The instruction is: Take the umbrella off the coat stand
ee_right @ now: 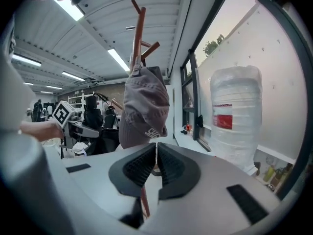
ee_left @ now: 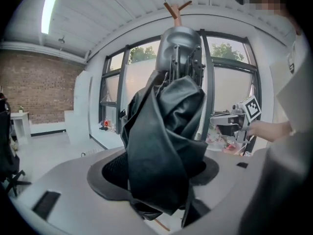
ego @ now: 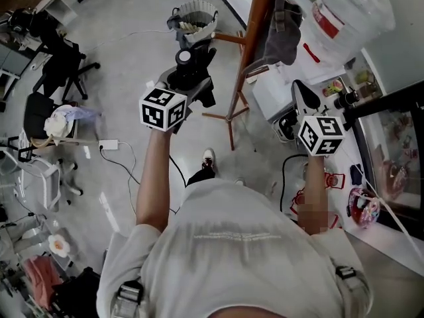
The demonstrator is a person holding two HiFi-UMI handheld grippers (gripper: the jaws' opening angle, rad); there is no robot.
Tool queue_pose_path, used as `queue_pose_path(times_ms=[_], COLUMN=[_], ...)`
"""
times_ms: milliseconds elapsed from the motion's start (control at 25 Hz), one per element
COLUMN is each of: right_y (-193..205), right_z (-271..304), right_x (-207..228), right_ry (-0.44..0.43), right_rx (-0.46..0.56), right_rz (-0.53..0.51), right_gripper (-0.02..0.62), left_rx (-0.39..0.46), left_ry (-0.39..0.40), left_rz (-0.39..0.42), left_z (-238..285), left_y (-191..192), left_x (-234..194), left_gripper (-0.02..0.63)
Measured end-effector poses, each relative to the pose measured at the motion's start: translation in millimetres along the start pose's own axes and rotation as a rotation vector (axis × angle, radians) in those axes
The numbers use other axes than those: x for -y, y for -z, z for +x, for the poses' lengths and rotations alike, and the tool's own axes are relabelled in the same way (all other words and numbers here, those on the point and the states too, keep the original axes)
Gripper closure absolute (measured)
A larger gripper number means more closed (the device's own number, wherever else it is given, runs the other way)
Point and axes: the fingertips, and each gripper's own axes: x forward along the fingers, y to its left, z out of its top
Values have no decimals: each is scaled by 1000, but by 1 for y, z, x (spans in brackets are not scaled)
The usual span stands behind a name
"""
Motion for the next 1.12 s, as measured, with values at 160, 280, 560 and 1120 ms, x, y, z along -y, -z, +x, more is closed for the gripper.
queue_pose_path(times_ms=[160,280,560,1120], right_y=[-11,-17,-25,-35], right_z=[0,-4,-23,-69], right_x=[-14,-28,-64,-119], right_ry=[-57,-110,-214,-317], right_rx=[29,44,72,104], right_rz=[-15,-23,-64,-159], right_gripper=[571,571,571,571], left_rx=[25,43,71,74], left_ry=[-74,-125,-236,-382], left_rz=[-22,-43,-90,-117], left_z=[-33,-61,-124,-218], left_y=[2,6,23,51], left_x=[0,5,26,79], left_gripper=[298,298,298,298])
